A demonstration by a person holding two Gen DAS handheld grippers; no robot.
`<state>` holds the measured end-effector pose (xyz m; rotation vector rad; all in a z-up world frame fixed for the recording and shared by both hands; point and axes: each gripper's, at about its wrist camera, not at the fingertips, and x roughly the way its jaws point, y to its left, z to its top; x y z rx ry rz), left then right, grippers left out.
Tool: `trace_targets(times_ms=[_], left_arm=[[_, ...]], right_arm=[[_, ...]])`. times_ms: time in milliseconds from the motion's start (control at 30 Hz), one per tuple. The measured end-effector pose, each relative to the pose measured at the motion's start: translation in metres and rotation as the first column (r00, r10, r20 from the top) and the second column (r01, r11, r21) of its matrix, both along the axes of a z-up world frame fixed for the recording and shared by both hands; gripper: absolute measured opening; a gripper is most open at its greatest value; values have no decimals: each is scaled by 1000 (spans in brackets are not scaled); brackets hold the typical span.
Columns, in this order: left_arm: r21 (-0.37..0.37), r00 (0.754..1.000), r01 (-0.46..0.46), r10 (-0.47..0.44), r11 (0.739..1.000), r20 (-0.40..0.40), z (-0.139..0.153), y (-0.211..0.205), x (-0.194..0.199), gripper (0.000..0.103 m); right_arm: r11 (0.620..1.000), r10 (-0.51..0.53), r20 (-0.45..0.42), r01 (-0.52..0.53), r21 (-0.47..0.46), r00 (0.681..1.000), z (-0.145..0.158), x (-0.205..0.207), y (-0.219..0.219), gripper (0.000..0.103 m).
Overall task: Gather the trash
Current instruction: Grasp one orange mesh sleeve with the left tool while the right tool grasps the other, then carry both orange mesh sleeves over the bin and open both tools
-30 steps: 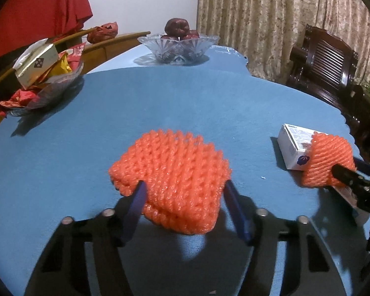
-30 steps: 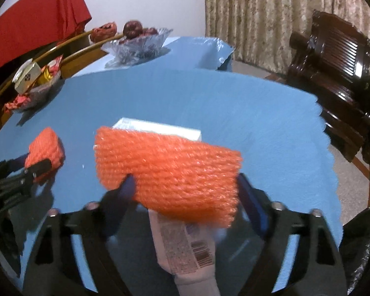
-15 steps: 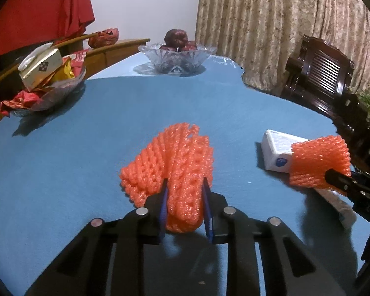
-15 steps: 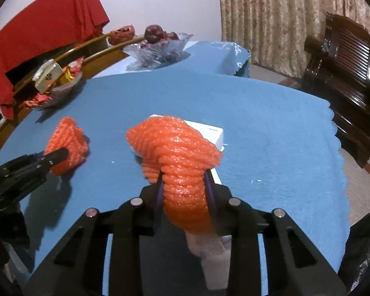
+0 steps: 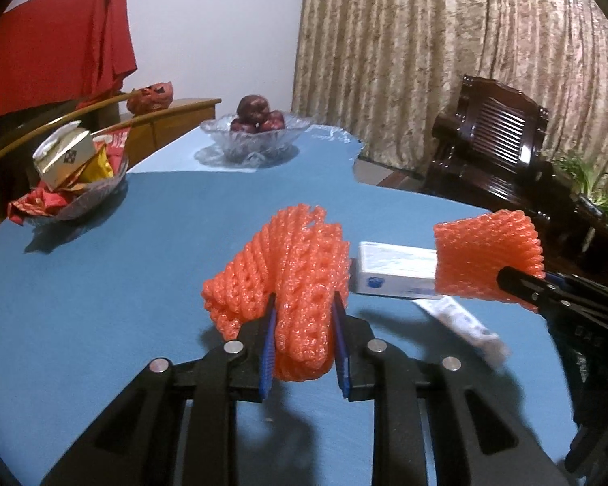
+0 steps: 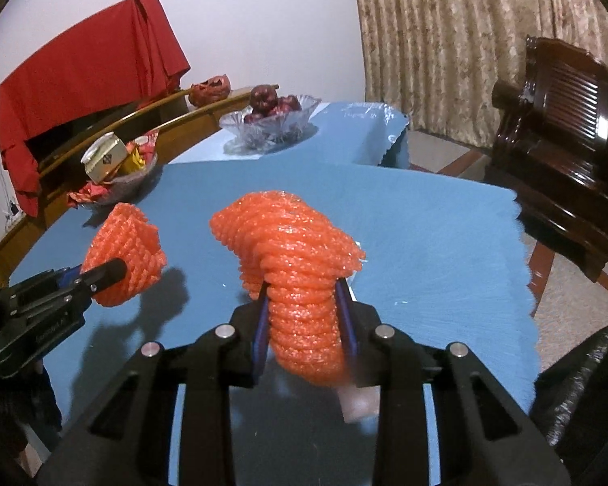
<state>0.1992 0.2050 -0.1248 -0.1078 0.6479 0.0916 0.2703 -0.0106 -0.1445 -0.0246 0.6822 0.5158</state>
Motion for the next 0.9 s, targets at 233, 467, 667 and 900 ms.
trace_targets(times_ms=[233, 467, 667, 900], left_arm=[[-6, 999, 41, -41, 999, 31, 21, -24, -10, 24], [-9, 995, 88, -87, 996, 58, 37, -53, -21, 24], [-4, 987, 140, -139, 990, 77, 48, -84, -30, 24], [-2, 974, 205, -204, 979, 94, 58, -121, -37, 24]], right_arm=[[1000, -24, 32, 23, 9, 999, 22, -25, -23, 29], [998, -54, 64, 53, 20, 996, 42, -47, -47, 29], [995, -94, 88, 92, 29, 992, 56, -66, -76, 29], [989, -147, 105, 144, 35, 984, 65, -88, -114, 29]])
